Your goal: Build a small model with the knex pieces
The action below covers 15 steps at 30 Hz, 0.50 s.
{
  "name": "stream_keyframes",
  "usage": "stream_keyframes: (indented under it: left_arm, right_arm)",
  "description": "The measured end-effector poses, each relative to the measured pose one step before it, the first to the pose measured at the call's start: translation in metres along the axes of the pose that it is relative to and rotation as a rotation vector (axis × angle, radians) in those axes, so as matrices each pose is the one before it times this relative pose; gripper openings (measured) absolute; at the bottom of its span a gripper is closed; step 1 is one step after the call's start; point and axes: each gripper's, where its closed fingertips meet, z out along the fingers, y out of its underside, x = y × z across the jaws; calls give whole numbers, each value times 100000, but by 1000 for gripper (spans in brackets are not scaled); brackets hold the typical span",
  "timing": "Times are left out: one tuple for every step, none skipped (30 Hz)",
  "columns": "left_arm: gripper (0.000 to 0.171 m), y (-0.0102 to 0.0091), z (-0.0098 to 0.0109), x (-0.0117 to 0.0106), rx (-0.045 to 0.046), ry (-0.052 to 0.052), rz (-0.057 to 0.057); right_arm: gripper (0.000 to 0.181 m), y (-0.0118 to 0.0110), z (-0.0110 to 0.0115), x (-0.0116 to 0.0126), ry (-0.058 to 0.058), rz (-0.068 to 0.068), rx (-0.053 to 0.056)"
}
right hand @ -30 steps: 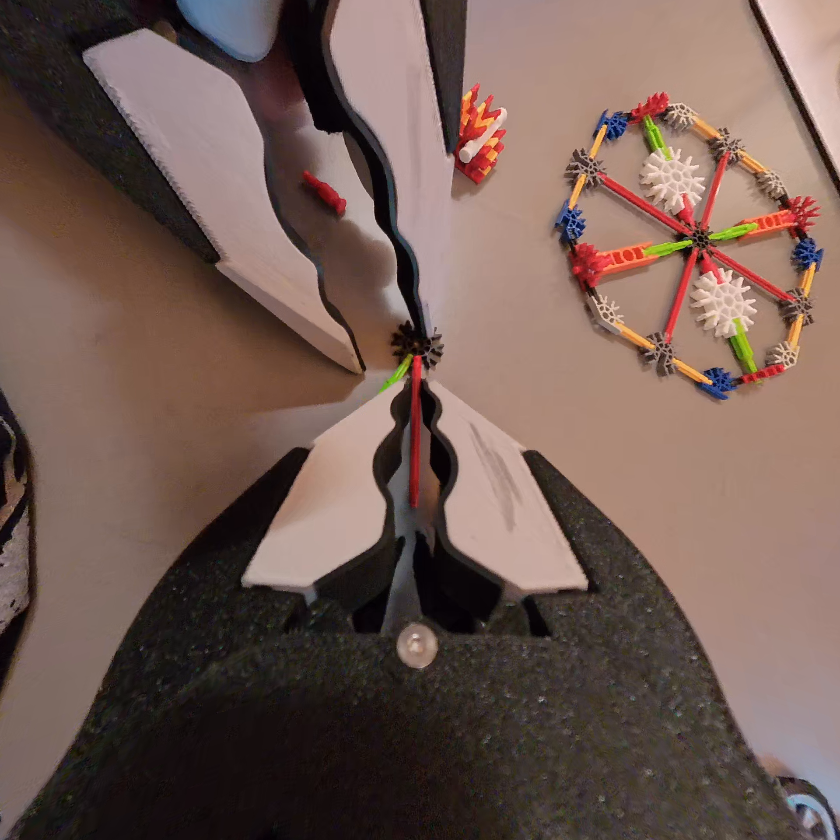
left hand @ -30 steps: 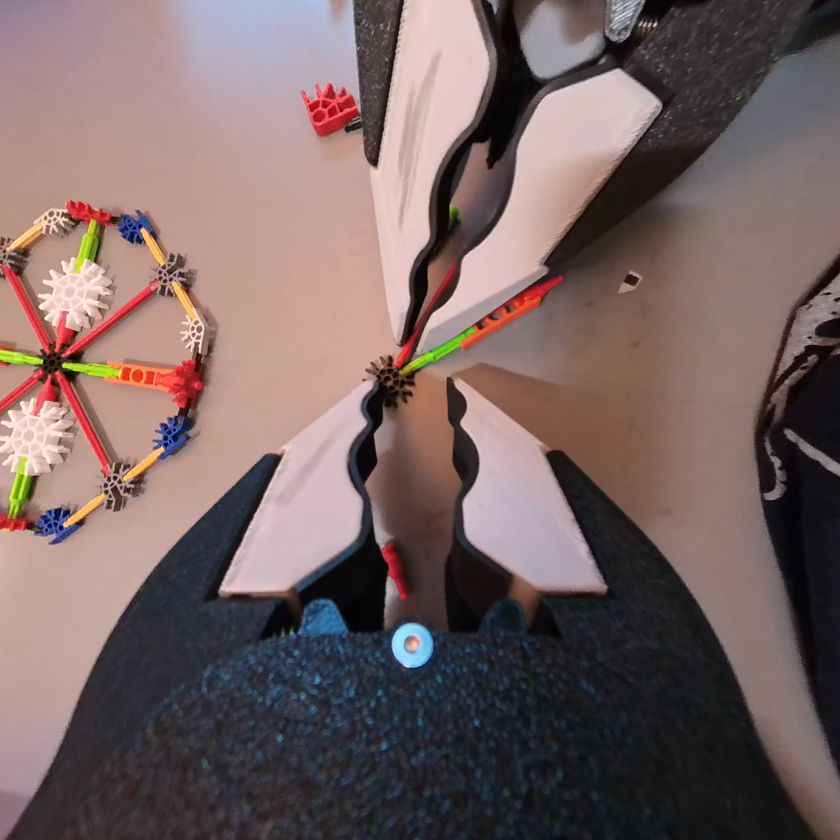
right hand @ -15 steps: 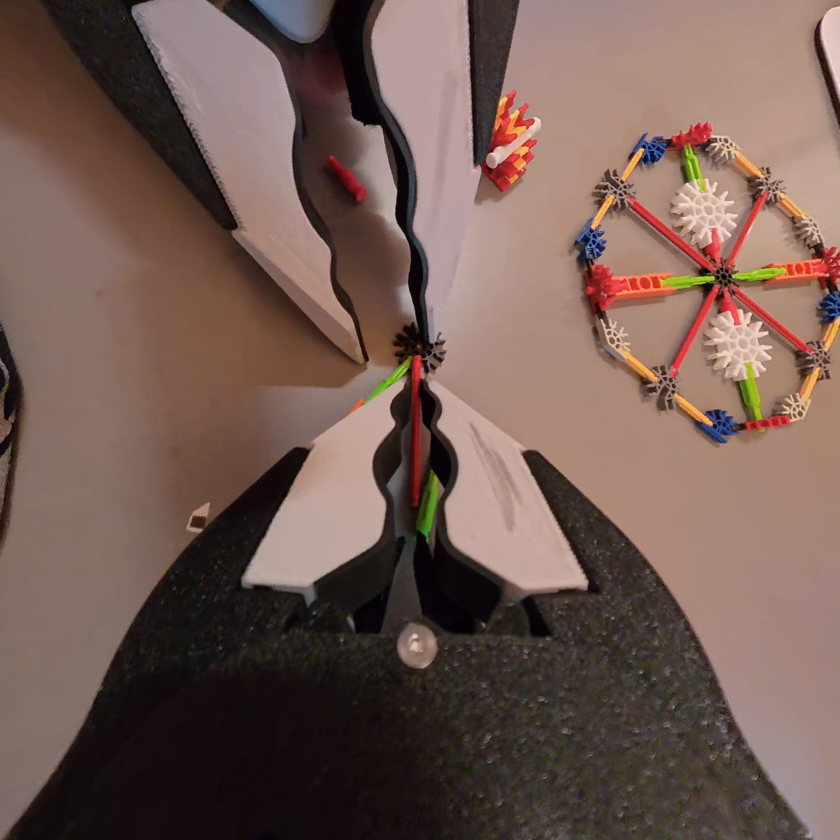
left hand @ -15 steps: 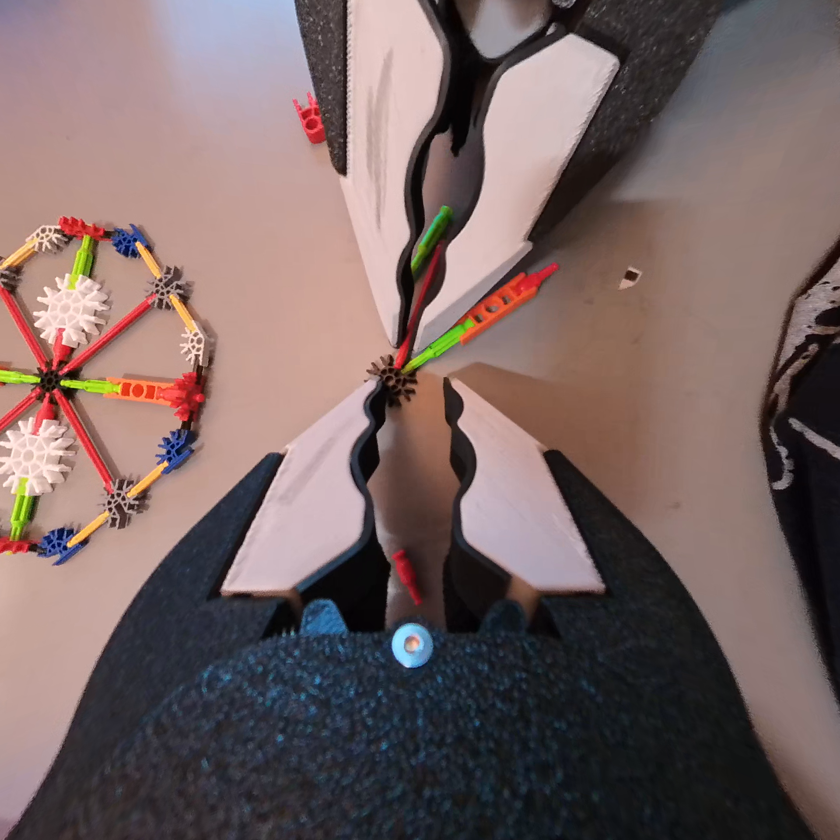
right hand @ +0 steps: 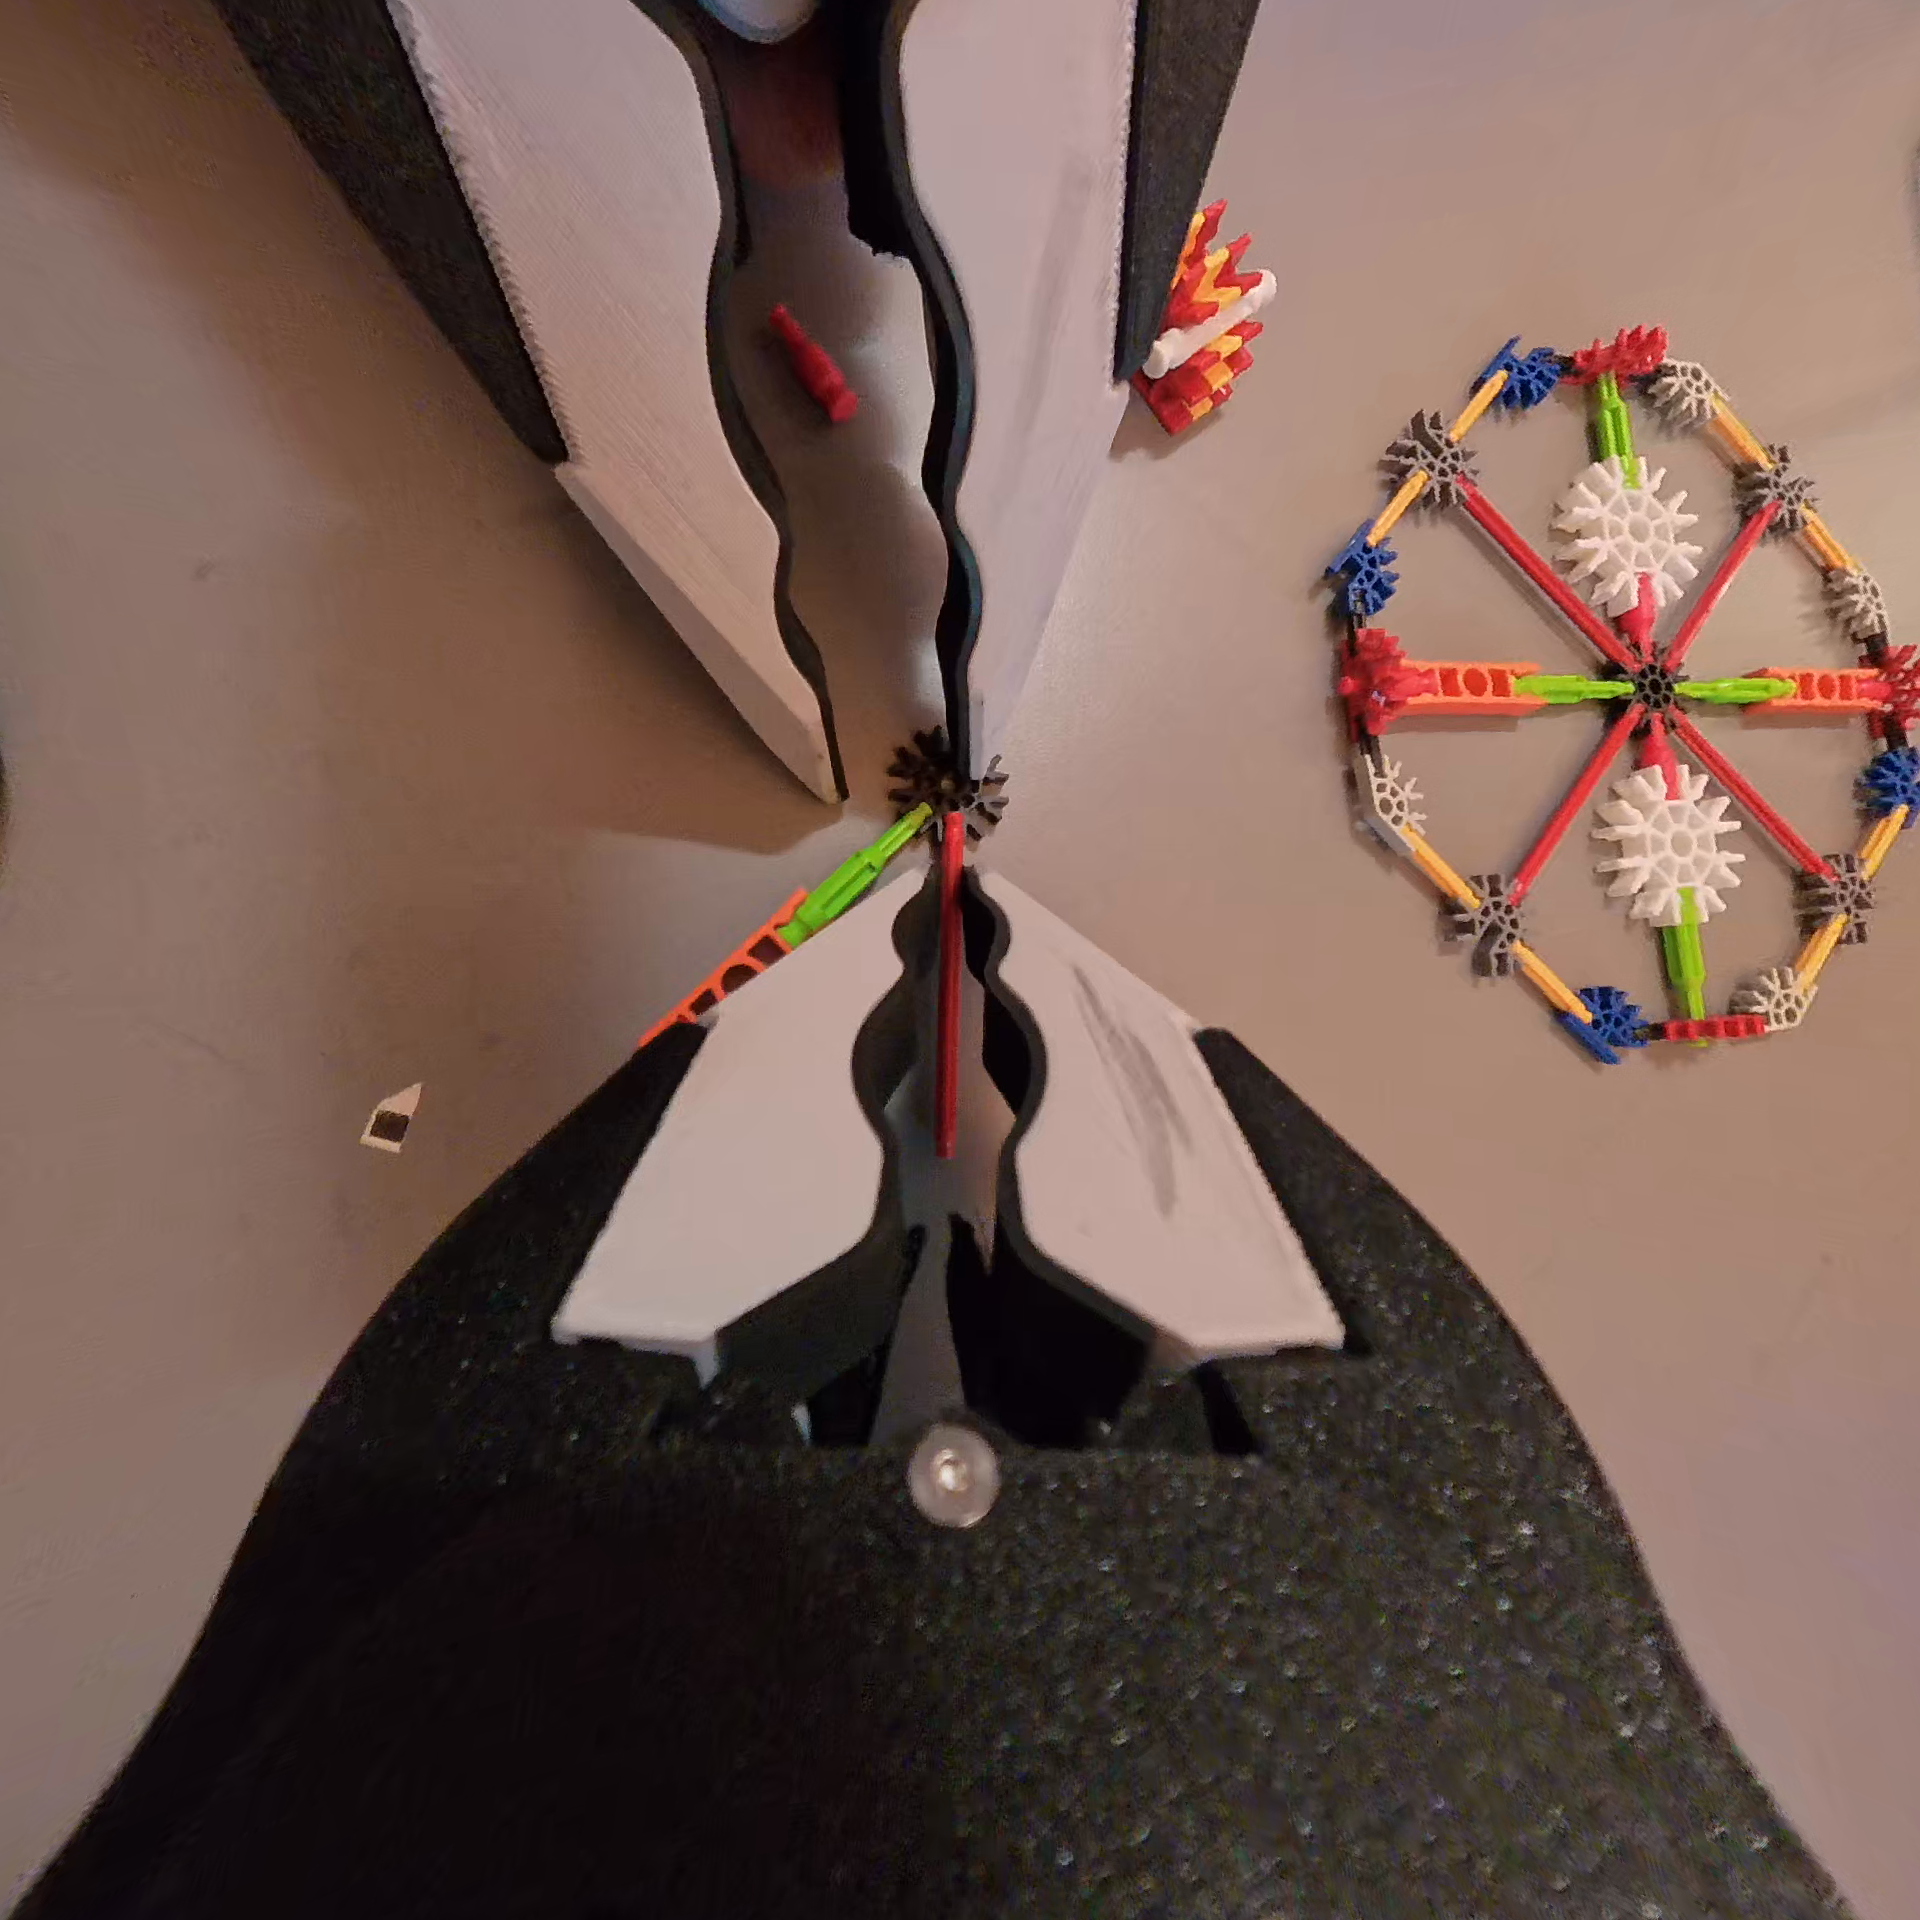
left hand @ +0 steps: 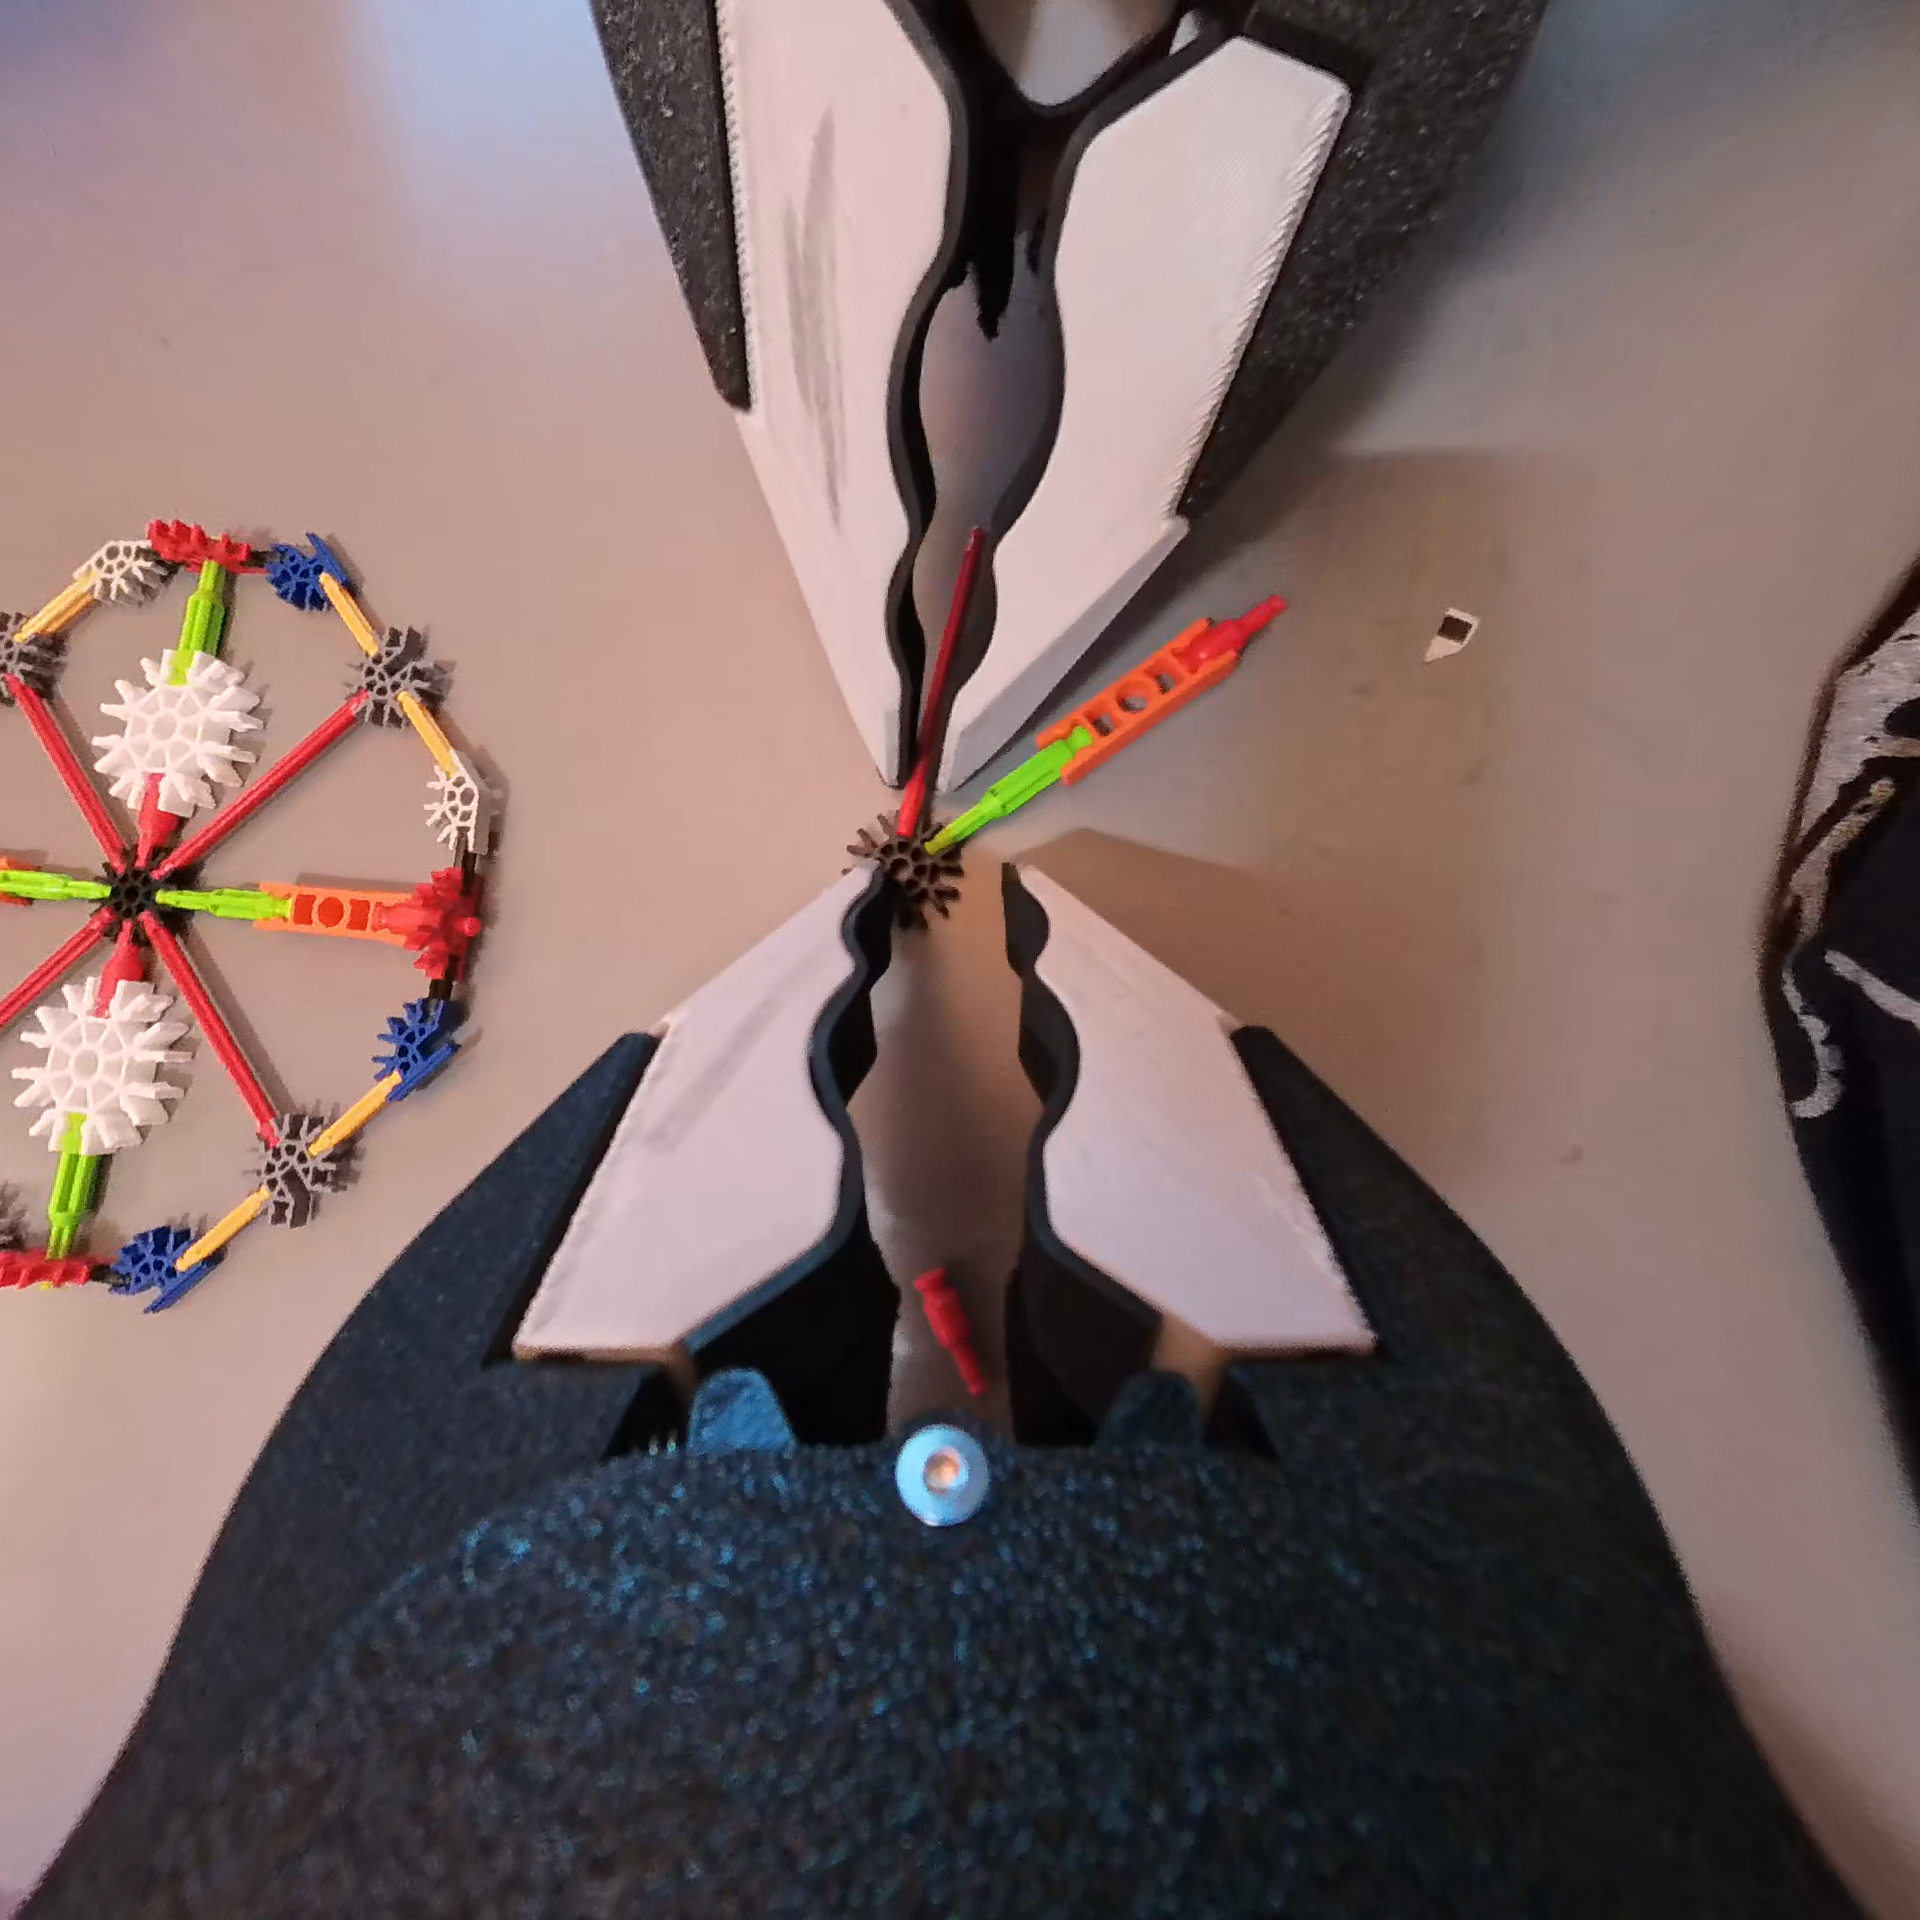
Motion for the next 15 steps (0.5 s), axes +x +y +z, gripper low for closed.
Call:
stream_keyframes:
  left_arm:
    - [20, -2, 2, -4, -55, -12, 158]
    - [20, -9, 20, 1, -6, 19, 159]
    - [20, -12, 17, 8, 57, 10, 202]
    - [20, -18, 21, 0, 107, 9, 167]
    - [20, -19, 12, -2, 82, -22, -30]
    - [20, -8, 7, -7, 2, -26, 33]
    - [20, 5, -4, 2, -48, -14, 77]
    - [21, 4, 6, 13, -8, -26, 70]
    - [21, 1, -5, 6, 33, -28, 7]
    - [21, -4, 2, -2, 32, -15, -7]
    - [21, 1, 0, 6, -6, 54, 20]
    - [21, 7, 6, 8, -15, 34, 117]
    - [21, 3, -3, -6, 44, 23, 1]
    - [21, 1, -2, 8, 61, 77, -87]
    - [21, 0, -2, 0, 62, 43, -42]
  right_arm:
    - [3, -3, 1, -2, -272, -127, -99]
    - [3, 10, 8, 9, -238, 107, -47]
    - [3, 9, 1, 0, -193, 89, 29]
    - [3, 6, -6, 4, -329, 358, 213]
    - [5, -19, -12, 17, -296, 434, 300]
    - [9, -14, -27, 42, -153, 426, 271]
    - [13, 26, -76, 78, -120, 588, 0]
    - [14, 21, -130, 129, 76, 680, 302]
    - [15, -84, -154, 110, -150, 926, 1103]
    - [14, -230, -185, 18, -884, 1651, 1946]
    - [13, -299, -179, 4, -868, 1683, 2174]
    - [6, -303, -145, -21, -761, 1291, 1941]
    - [0, -248, -55, -34, -657, 1198, 1460]
    - [0, -107, 45, -18, -610, 1301, 443]
    - [0, -4, 111, -43, -482, 342, -18]
